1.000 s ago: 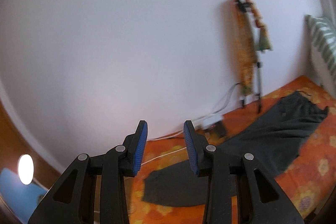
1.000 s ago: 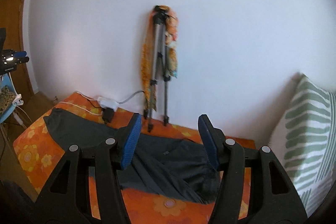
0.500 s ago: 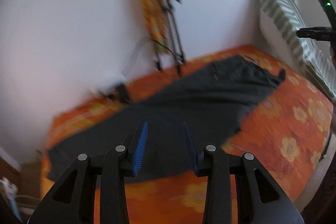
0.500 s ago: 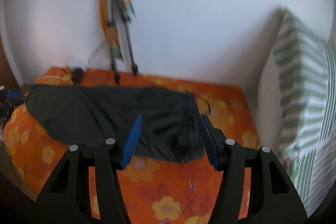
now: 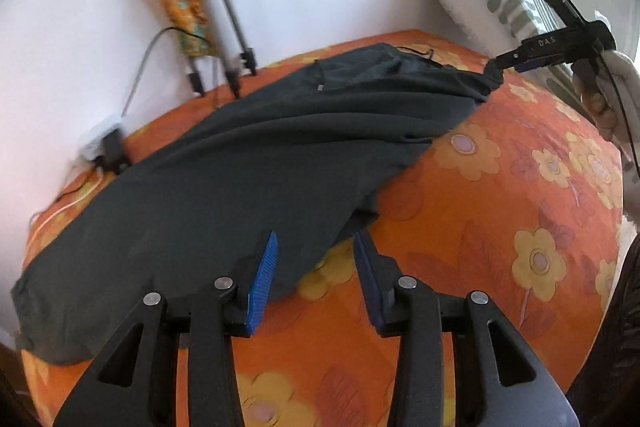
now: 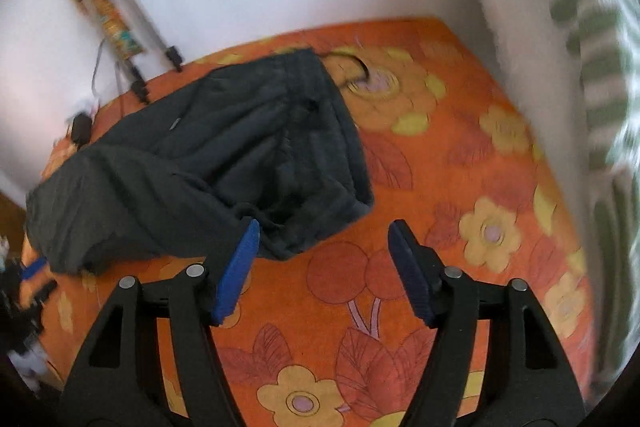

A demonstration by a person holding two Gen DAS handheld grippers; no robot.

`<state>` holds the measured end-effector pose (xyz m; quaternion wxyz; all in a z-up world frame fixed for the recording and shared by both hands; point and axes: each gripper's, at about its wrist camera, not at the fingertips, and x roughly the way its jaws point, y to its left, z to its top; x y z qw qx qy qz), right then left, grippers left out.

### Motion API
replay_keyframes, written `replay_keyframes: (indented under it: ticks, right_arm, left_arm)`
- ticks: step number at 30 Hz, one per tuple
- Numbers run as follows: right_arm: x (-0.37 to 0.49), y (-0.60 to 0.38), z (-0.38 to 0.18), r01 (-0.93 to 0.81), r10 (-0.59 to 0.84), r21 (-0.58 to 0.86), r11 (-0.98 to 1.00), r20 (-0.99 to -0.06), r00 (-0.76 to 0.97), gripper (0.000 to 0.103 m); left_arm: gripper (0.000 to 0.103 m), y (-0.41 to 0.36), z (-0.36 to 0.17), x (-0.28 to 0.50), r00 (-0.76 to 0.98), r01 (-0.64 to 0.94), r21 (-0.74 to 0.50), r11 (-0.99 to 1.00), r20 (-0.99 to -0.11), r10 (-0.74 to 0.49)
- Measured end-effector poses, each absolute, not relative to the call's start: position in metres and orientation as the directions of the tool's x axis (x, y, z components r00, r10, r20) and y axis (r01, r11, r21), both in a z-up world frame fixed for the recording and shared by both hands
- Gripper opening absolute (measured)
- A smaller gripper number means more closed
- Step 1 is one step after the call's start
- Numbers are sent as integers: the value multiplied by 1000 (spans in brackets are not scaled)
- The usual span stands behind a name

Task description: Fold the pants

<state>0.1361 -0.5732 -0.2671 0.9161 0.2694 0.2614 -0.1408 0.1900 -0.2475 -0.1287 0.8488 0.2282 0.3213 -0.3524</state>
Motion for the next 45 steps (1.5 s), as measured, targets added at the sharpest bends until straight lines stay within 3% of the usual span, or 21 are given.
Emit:
replay_keyframes:
  ticks: [7, 9, 11, 14, 16, 24, 30, 35, 40, 45]
  right_arm:
    - [148, -591, -286, 341, 65, 639, 689, -524, 849, 69]
    - [155, -592, -288, 336, 86, 663, 668, -518, 851, 57]
    - [162, -594, -288, 349, 83, 677, 648, -518, 851, 26]
    - [166, -599, -283, 334, 64, 686, 646, -485, 872, 15]
    - [168, -599, -272, 327, 40, 678, 658, -466, 884, 13]
    - [189, -612, -209, 291, -38, 648, 704, -375, 926, 12]
    - [241, -632, -161, 317, -107, 600, 734, -358, 928, 12]
    - [296, -657, -154, 440, -217, 598, 670, -409, 886, 12]
    - [345, -667, -170, 512, -231, 523, 682, -510, 829, 13]
    - [356, -643, -156, 515, -260, 335, 789, -577, 774, 26]
  left_arm:
    - [39, -272, -130, 194, 535, 773, 182, 607, -701, -472]
    - [39, -270, -130, 199, 541, 767, 182, 616, -699, -467]
    - [39, -267, -132, 206, 544, 758, 181, 627, -706, -454]
    - [39, -259, -136, 218, 554, 735, 181, 653, -716, -425]
    - [39, -253, -139, 225, 554, 723, 169, 670, -721, -416]
    - [39, -244, -144, 243, 560, 686, 146, 712, -731, -389]
    - [39, -239, -138, 249, 582, 664, 151, 732, -719, -379]
    - [39, -230, -143, 258, 576, 645, 147, 750, -739, -350]
    - [39, -229, -154, 265, 556, 643, 148, 751, -765, -325]
    - [39, -230, -154, 267, 546, 648, 135, 750, -769, -333]
